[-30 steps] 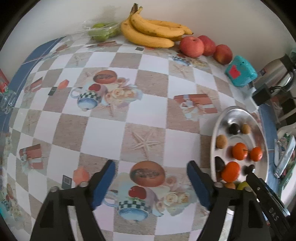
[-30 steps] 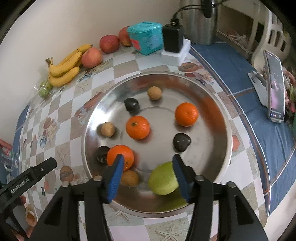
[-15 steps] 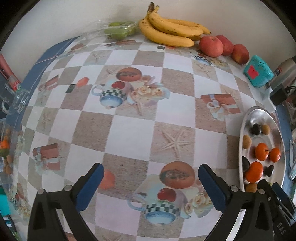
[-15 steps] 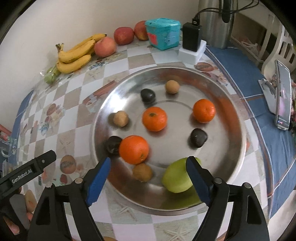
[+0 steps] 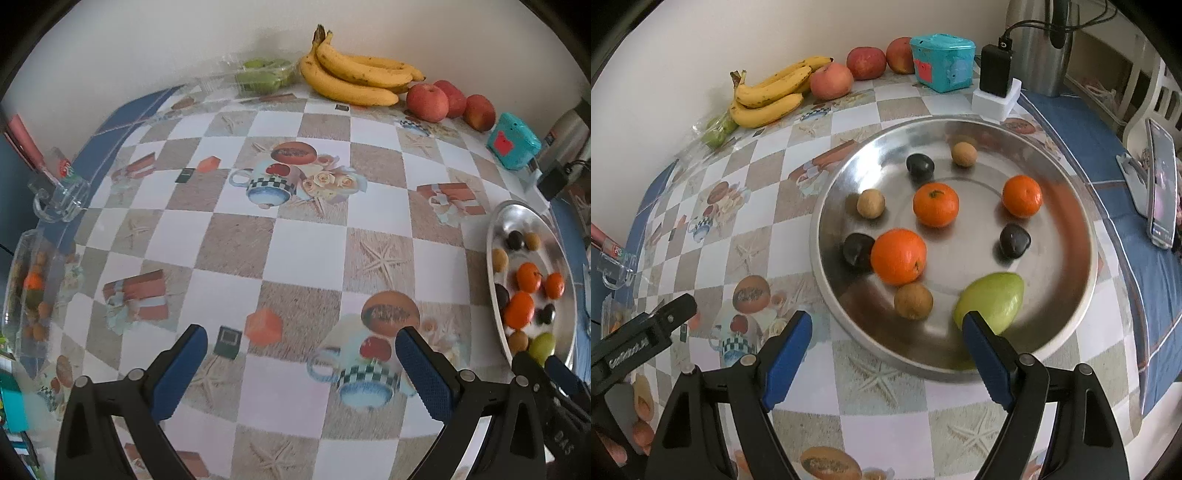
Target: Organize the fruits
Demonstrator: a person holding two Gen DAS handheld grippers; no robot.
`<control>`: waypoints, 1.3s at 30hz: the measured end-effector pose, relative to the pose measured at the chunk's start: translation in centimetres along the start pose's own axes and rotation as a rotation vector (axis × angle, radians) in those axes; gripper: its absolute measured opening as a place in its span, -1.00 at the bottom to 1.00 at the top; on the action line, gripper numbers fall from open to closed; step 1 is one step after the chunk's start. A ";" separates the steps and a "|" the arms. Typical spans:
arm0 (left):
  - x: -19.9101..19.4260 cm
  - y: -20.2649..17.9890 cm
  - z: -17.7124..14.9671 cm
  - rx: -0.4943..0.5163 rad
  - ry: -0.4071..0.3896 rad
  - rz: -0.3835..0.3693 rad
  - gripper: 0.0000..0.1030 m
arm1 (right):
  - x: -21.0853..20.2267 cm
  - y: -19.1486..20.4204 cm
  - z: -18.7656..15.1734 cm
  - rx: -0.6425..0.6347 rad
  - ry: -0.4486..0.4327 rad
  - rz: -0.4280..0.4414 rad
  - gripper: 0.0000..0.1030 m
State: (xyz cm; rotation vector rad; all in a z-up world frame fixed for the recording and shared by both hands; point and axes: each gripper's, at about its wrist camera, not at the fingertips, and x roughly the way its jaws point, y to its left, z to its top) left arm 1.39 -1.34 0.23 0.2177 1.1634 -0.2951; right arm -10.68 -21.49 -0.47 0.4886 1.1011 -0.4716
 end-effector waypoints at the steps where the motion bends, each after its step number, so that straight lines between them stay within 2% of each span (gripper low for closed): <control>1: -0.3 0.1 -0.3 0.006 -0.005 0.008 1.00 | -0.1 0.0 -0.2 -0.001 0.001 0.000 0.63; 8: -1.7 0.9 -2.0 -0.013 -0.016 -0.002 1.00 | -1.7 0.6 -1.0 -0.025 -0.035 -0.004 0.63; 19: -3.7 1.4 -2.4 -0.010 -0.078 0.010 1.00 | -2.9 0.7 -1.2 -0.023 -0.066 -0.020 0.63; 39: -3.2 1.3 -2.5 0.014 -0.042 0.029 1.00 | -2.7 0.9 -1.2 -0.032 -0.061 -0.018 0.63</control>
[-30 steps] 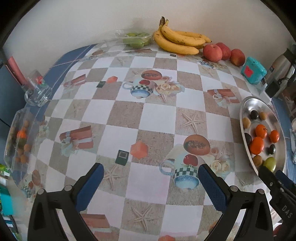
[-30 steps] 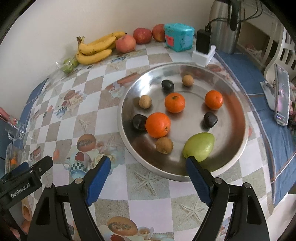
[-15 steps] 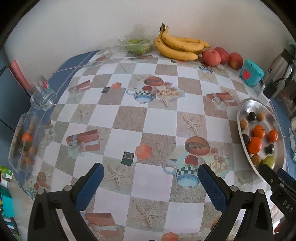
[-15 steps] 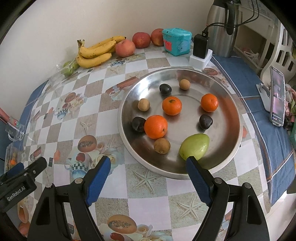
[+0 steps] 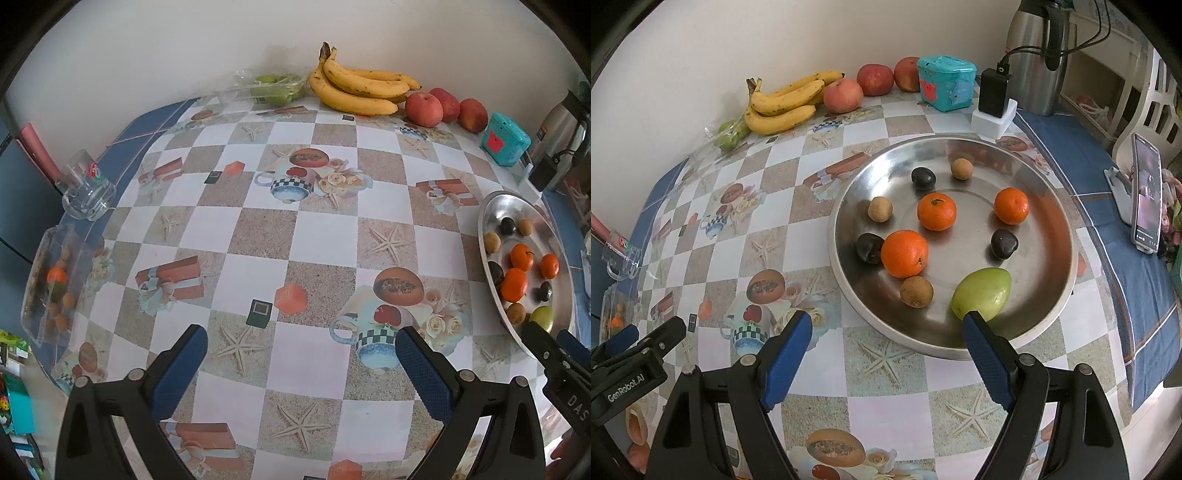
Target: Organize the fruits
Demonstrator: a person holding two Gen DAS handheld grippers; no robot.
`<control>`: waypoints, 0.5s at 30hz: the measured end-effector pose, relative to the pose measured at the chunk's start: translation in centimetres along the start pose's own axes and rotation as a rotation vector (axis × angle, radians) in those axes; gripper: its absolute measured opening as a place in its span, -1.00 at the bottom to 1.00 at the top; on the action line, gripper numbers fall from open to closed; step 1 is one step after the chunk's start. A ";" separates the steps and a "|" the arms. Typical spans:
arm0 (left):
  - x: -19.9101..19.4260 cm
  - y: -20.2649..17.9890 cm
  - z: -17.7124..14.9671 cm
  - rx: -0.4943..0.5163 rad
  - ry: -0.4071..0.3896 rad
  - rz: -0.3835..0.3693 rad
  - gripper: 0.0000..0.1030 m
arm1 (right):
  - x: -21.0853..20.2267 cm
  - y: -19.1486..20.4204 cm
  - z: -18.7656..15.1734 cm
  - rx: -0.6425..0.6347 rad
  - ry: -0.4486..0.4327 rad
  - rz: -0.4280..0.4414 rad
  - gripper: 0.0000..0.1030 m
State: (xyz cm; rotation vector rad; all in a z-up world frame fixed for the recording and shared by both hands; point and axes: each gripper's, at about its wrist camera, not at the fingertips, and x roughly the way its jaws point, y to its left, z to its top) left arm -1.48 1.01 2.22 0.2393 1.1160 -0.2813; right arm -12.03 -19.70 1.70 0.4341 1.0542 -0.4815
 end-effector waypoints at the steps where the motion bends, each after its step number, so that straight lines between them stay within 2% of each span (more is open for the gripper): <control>1: 0.0 0.0 0.0 0.001 0.001 0.000 1.00 | 0.0 0.0 0.0 -0.001 -0.001 0.000 0.63; 15: 0.4 0.0 -0.1 0.005 0.018 -0.004 1.00 | 0.3 -0.1 0.0 -0.004 0.008 0.002 0.63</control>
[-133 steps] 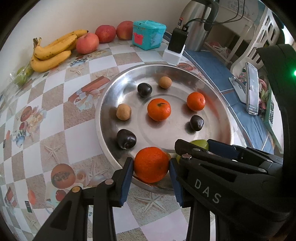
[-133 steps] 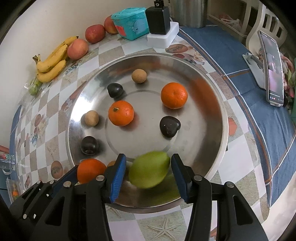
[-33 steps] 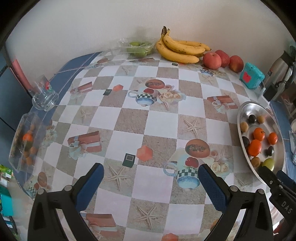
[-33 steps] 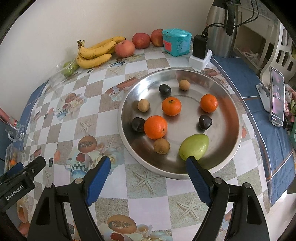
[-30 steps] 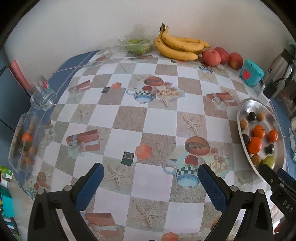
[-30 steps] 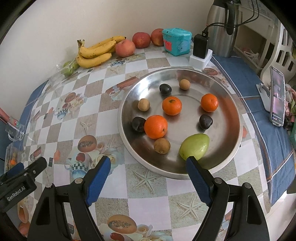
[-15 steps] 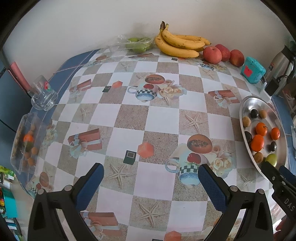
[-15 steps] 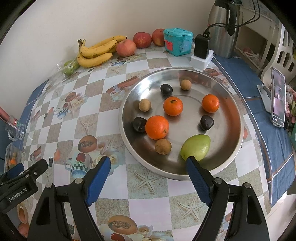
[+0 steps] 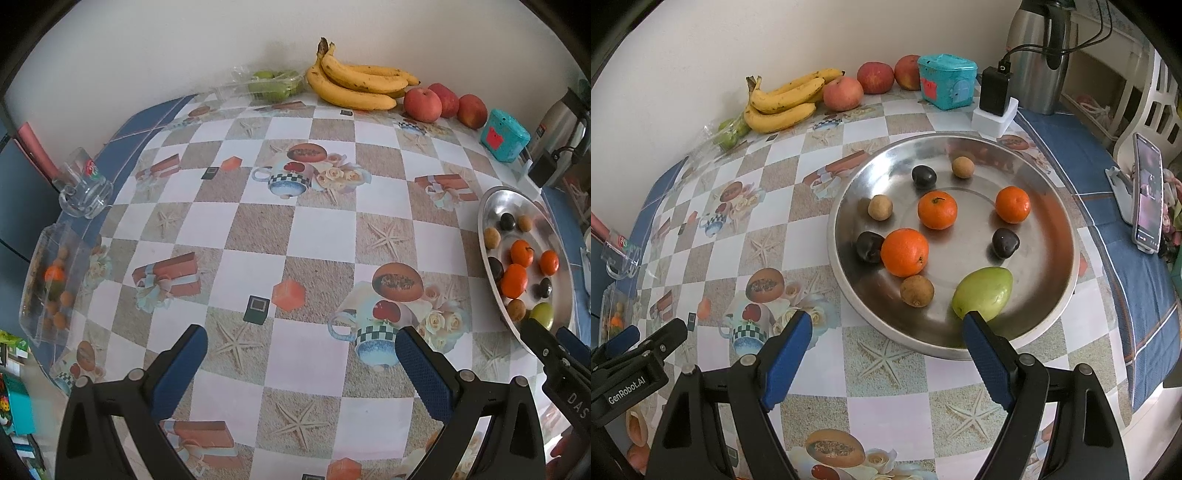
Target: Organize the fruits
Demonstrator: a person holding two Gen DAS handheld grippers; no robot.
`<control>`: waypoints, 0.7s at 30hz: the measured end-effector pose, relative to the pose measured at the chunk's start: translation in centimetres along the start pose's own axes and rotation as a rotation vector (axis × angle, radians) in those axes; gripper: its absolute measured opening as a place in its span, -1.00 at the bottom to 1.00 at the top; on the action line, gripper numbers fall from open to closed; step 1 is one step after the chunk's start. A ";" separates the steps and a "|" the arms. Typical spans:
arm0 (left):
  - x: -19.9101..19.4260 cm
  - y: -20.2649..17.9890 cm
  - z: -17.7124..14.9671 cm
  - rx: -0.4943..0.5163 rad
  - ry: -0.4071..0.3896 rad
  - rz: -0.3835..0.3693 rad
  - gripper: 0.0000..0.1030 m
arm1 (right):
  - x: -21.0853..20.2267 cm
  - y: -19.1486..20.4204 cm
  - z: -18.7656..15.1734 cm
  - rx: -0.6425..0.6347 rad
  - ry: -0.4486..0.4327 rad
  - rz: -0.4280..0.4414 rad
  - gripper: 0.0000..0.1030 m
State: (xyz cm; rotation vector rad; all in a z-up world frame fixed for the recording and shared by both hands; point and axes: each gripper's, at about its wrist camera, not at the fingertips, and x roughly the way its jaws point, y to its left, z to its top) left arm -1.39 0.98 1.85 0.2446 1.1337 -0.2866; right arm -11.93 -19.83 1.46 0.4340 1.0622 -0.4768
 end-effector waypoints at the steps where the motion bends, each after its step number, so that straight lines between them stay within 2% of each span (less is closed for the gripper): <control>1: 0.0 0.0 0.0 0.000 0.001 0.000 1.00 | 0.0 0.0 0.0 0.000 0.000 0.000 0.63; 21: 0.1 -0.2 -0.1 0.008 0.006 -0.005 1.00 | 0.2 0.1 0.0 -0.007 0.010 -0.003 0.63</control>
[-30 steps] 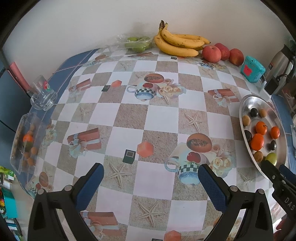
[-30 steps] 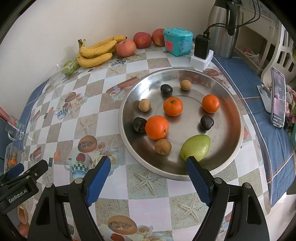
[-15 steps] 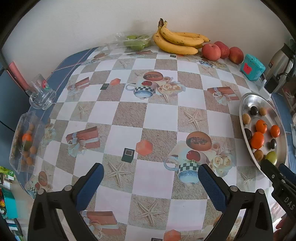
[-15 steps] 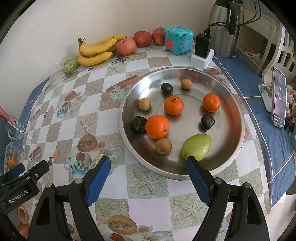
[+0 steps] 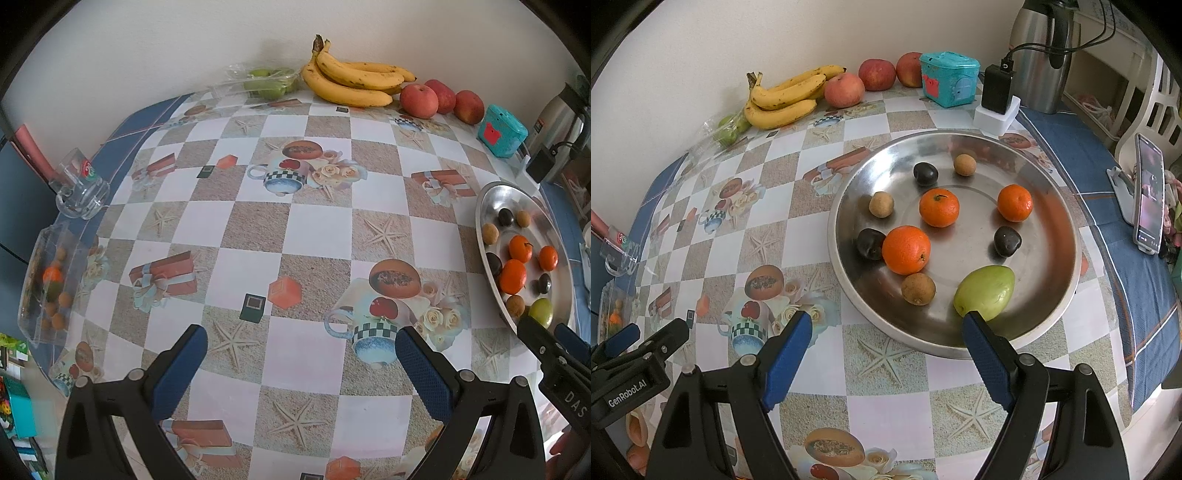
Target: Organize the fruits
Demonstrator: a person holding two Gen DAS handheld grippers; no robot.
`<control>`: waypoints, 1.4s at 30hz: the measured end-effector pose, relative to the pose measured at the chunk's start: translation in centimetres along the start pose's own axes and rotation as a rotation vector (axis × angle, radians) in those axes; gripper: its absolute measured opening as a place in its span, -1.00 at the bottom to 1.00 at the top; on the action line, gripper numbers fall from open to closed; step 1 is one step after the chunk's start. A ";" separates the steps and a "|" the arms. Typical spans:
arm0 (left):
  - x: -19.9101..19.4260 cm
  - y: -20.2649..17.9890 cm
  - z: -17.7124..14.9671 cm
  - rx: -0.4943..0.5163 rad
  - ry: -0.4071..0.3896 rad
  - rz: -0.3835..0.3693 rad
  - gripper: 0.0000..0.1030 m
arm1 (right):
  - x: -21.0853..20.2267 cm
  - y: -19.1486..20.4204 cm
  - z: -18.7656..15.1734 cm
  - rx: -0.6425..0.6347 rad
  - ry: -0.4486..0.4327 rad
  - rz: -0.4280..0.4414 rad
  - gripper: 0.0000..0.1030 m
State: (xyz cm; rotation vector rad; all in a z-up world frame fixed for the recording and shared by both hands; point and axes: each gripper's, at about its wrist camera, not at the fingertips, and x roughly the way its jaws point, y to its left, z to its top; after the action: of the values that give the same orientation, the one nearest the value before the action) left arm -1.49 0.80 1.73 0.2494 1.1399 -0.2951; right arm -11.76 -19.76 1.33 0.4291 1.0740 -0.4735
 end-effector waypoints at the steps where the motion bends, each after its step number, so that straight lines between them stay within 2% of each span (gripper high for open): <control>1: 0.0 0.0 0.0 0.000 0.001 0.000 1.00 | 0.0 0.0 0.0 0.000 0.000 0.000 0.63; 42: 0.1 -0.1 -0.1 0.001 0.002 0.000 1.00 | 0.3 0.1 -0.1 -0.002 0.008 -0.002 0.63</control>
State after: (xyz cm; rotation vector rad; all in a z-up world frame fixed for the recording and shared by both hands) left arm -1.56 0.69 1.61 0.2506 1.1413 -0.2953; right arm -11.67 -19.66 0.97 0.4288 1.0828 -0.4729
